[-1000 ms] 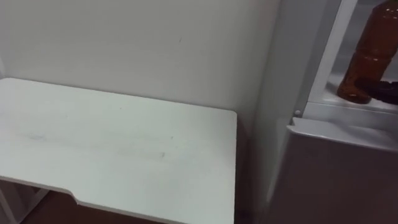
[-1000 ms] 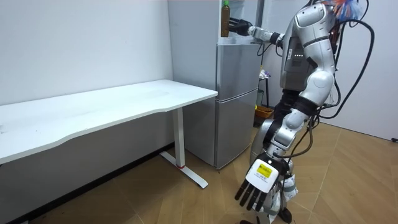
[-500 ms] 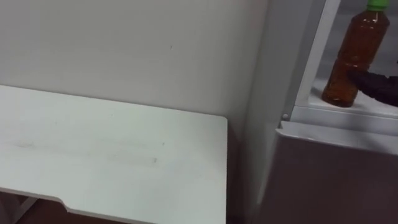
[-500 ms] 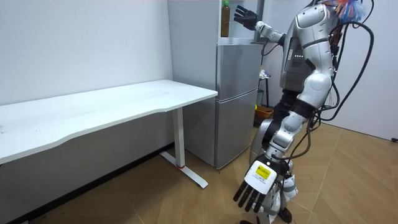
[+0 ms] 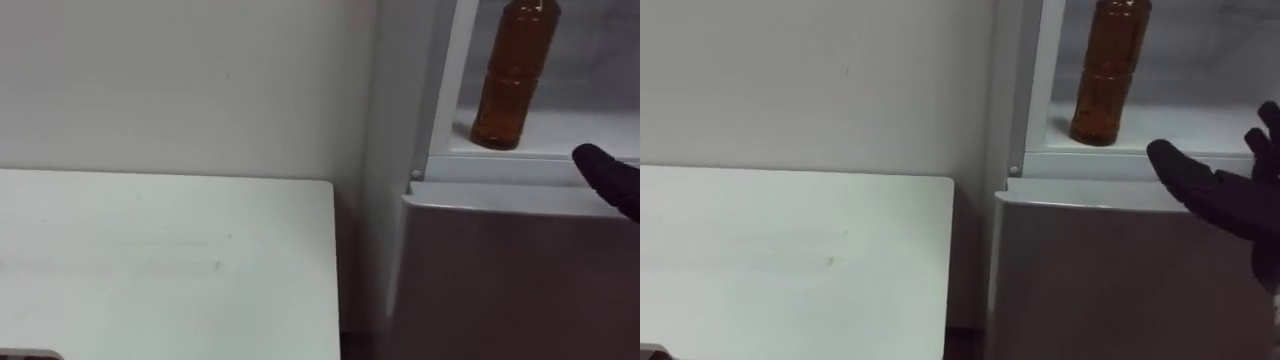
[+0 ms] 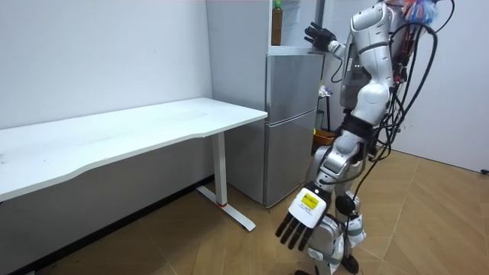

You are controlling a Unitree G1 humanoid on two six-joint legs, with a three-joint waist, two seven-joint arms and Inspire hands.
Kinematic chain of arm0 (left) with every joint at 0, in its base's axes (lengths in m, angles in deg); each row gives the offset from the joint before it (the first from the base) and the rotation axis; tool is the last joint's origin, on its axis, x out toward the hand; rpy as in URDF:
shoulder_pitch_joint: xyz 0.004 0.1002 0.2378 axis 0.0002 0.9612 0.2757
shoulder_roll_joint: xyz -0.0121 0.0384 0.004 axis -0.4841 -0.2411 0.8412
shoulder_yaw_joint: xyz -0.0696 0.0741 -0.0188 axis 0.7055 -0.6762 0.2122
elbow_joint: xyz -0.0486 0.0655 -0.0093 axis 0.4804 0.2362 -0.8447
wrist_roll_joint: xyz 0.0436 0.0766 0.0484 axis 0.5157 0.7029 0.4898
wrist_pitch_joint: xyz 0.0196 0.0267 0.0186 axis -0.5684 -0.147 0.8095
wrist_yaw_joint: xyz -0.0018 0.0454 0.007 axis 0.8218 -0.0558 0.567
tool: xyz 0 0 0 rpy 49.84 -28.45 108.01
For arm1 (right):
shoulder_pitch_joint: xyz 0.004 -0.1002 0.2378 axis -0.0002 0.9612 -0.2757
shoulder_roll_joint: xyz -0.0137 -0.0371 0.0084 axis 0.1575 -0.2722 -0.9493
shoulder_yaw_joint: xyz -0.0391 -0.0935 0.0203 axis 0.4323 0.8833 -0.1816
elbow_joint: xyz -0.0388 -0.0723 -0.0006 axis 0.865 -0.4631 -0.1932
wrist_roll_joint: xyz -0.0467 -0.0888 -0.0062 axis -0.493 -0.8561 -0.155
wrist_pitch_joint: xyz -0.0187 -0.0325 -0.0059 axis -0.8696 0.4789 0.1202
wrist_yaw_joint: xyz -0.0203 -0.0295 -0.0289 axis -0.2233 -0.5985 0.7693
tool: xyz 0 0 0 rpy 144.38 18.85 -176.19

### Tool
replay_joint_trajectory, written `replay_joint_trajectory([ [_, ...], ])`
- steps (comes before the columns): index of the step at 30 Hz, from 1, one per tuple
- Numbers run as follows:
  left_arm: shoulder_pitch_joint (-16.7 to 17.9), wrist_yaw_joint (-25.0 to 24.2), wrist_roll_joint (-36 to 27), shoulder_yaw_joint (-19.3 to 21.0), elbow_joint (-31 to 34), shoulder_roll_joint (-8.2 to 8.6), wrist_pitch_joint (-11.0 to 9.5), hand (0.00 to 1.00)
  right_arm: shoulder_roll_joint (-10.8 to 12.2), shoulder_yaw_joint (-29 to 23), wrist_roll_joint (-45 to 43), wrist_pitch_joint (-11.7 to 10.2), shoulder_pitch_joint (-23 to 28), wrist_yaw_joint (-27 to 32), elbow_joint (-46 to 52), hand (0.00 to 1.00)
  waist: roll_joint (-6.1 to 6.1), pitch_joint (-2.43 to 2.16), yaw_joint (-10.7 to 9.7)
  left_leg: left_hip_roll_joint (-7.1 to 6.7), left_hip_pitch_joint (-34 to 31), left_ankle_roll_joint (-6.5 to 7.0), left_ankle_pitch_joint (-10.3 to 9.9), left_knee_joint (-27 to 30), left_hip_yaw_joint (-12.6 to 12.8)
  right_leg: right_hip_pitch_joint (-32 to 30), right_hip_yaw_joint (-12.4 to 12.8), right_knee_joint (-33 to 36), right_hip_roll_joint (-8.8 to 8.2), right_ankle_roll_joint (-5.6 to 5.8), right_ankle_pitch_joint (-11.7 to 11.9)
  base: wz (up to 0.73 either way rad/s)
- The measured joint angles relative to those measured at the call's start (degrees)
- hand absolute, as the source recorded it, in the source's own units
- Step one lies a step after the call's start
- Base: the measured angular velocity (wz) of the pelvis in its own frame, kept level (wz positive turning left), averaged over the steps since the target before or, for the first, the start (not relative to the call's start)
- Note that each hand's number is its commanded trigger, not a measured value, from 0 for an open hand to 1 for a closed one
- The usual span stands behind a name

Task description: Put the bottle in the upper fridge

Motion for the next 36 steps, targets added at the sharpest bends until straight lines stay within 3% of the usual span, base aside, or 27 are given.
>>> replay_joint_trajectory([
  [4,-0.47,-0.14,-0.10,-0.24,-0.84,1.01,-1.68,0.00,3.87,-0.05,8.89,-2.15,4.07,-7.30,0.34,0.00,1.16,-0.17,-0.44,0.28,0.01,-0.04,-0.85,0.66,0.84,0.16,0.78,0.11,0.22,0.02,0.01,-0.11],
  [10,-2.14,-0.10,1.05,-1.62,-2.79,1.49,-1.82,0.00,11.02,0.10,14.41,-2.20,10.04,-14.17,-1.80,0.00,2.83,-0.22,-0.46,0.35,0.12,0.02,-1.38,1.04,1.48,0.14,1.04,0.03,0.24,0.17,0.04,-0.05],
  [13,-3.22,-0.11,1.22,-1.81,-2.86,1.62,-1.82,0.00,12.58,0.23,14.77,-2.05,11.39,-16.58,-4.52,0.00,3.65,-0.14,-0.29,0.35,0.25,0.04,-1.40,0.99,1.92,0.01,1.28,0.06,0.23,0.19,0.05,-0.04],
  [17,-3.46,-0.12,1.12,-2.03,-2.72,2.15,-1.83,0.00,13.04,0.22,19.38,-2.30,12.00,-18.86,-7.60,0.00,4.70,0.01,-0.70,0.36,0.60,0.03,-1.41,0.74,2.10,-0.02,2.13,0.08,0.32,0.29,-0.11,-0.05],
  [21,-3.98,-0.46,1.20,-2.20,-2.65,3.30,-1.86,0.00,14.99,0.22,22.52,-2.30,14.43,-19.35,-12.19,0.00,4.14,-0.11,-0.70,0.39,0.40,0.00,-1.42,0.81,2.54,-0.83,2.86,0.36,0.34,0.26,-0.25,-0.08],
  [24,-3.97,-0.39,1.18,-2.08,-2.82,3.18,-2.56,0.00,16.46,0.20,22.52,-2.32,15.53,-20.34,-17.75,0.00,3.17,-0.53,-0.96,0.39,0.57,-0.02,-1.45,0.97,2.97,-0.75,3.36,0.28,0.32,0.28,-0.24,-0.09],
  [31,-3.98,0.98,-0.32,-2.38,-2.83,3.20,-4.28,0.00,16.48,0.05,23.04,-2.71,16.32,-17.64,-26.26,0.00,3.05,-0.42,-2.63,0.30,0.81,0.14,-1.62,1.02,3.13,-0.61,3.40,0.35,0.23,0.41,-0.17,-0.02],
  [36,-3.93,2.11,-1.39,-3.25,-2.84,3.17,-4.37,0.00,16.47,0.11,22.61,-2.98,16.72,-13.17,-33.09,0.00,2.82,-0.30,-3.41,0.28,0.98,0.16,-1.82,0.94,3.12,-0.92,3.50,1.15,0.21,0.56,-0.62,0.00],
])
